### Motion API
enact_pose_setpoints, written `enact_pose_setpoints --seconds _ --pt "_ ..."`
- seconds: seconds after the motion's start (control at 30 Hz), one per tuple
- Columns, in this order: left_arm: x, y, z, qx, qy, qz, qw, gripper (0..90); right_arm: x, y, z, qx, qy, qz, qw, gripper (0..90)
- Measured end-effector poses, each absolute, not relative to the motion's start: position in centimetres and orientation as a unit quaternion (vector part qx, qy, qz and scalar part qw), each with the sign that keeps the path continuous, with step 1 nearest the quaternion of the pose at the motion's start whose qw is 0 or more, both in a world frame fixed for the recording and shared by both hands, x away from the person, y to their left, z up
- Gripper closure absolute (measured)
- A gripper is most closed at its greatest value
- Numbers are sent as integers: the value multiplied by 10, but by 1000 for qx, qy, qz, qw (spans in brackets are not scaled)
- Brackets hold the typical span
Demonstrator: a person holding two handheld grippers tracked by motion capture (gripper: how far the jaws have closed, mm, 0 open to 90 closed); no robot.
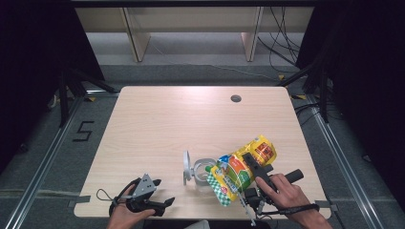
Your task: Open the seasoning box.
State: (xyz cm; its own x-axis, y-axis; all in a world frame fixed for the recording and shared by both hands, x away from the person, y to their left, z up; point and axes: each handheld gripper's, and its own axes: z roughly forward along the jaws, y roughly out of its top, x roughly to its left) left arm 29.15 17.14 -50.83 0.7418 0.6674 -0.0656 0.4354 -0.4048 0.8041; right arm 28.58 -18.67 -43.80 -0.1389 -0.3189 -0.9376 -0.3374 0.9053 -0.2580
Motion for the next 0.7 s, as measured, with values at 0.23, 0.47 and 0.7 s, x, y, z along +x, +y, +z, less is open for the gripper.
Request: enact_pose_setpoints --seconds 0.23,0.47,0.7 --pt "294 174 -507 841 311 146 418 194 287 -186 -432 -249 750 -14 613 501" --pt "294 174 -507 840 312 145 419 194 288 -185 -430 -263 740 -22 618 503" --pt "294 174 -507 843 310 139 417 194 286 -185 -426 -267 736 -32 621 504"
